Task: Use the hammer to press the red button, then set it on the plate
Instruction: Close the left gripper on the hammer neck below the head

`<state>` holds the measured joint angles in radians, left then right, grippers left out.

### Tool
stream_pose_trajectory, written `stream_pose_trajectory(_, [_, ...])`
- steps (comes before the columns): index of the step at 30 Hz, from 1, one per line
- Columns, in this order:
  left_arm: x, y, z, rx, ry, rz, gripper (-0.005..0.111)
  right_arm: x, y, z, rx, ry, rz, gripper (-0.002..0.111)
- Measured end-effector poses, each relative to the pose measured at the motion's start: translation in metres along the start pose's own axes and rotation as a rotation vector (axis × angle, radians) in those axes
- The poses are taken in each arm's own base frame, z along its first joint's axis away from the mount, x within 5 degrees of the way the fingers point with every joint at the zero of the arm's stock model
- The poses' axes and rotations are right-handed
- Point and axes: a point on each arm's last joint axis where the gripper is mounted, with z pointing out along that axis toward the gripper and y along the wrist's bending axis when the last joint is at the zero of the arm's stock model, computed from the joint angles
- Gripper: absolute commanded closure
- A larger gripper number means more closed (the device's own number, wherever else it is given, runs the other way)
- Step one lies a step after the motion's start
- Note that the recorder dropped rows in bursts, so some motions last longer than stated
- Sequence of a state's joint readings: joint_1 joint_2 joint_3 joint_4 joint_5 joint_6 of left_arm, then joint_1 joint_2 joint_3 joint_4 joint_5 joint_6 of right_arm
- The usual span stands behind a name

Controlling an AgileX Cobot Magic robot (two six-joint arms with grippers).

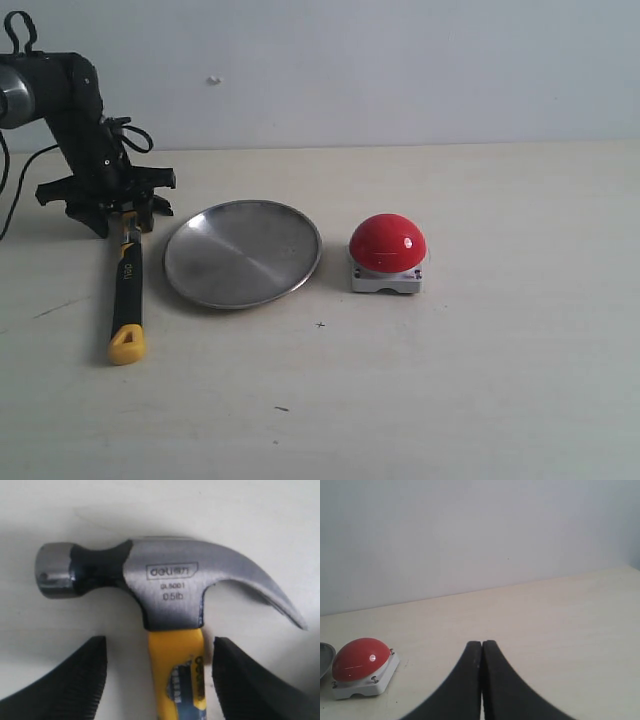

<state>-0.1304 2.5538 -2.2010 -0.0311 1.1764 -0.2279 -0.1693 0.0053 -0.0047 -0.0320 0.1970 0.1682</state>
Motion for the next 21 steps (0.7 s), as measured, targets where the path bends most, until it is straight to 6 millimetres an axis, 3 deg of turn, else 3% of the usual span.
stream_pose_trajectory(21, [0.0016,-0.0038,0.0032,-0.04,0.012,-0.007,0.046,0.0,0.0,0.0,0.0,0.0,0.0,0.108])
